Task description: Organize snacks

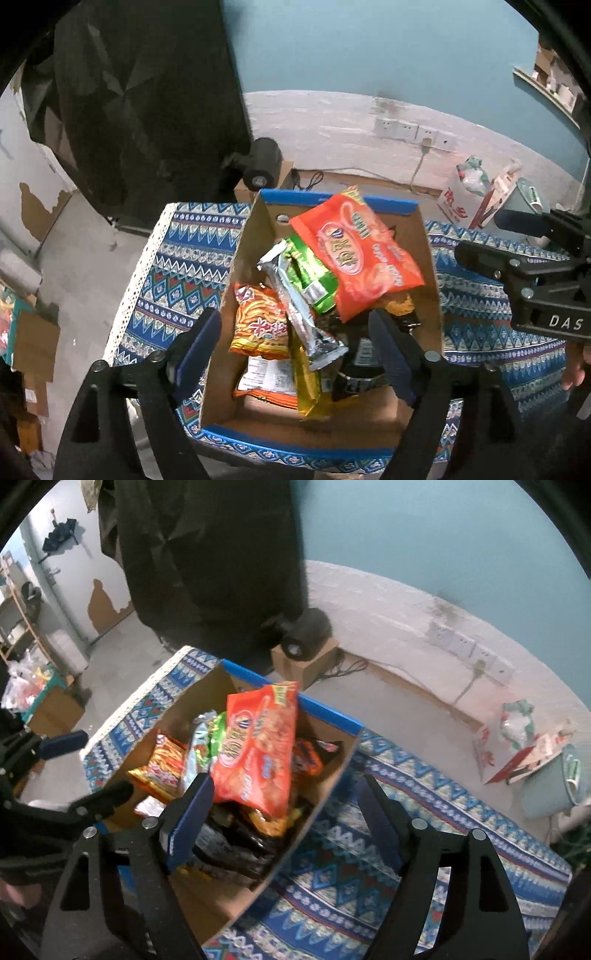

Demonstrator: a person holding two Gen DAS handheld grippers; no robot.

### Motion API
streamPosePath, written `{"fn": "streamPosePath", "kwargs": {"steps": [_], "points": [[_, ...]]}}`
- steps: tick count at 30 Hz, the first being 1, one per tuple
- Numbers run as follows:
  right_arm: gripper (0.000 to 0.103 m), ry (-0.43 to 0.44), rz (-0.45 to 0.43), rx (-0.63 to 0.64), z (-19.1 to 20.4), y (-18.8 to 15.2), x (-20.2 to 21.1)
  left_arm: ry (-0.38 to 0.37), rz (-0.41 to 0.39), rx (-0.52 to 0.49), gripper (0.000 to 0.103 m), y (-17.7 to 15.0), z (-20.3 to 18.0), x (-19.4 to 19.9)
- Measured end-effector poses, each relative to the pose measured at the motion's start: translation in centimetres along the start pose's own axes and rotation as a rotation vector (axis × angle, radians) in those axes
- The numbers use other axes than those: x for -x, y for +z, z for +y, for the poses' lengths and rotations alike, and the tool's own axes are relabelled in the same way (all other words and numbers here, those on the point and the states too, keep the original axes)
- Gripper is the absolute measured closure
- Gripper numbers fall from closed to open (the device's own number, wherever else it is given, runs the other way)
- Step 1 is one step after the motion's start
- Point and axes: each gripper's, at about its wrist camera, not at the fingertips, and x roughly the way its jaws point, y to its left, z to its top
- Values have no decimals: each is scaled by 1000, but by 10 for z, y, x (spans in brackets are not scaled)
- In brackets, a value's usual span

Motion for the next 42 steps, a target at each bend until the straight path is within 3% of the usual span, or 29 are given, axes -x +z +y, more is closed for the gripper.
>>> {"fn": "streamPosePath", "kwargs": {"steps": [7,11,20,42], "points": [[24,-38,-33,-23,-13,-10,25,-8,-42,-36,15,0,-16,20],[24,-67,-55,-43,-20,-16,36,-14,-57,-62,9,-1,-28,28],[24,-120,-90,-25,-24,-29,55,-19,-74,-85,8,0,-42,35],[24,-108,-78,-58,-42,-45,63,-35,-103,-120,8,2,-64,45]]}}
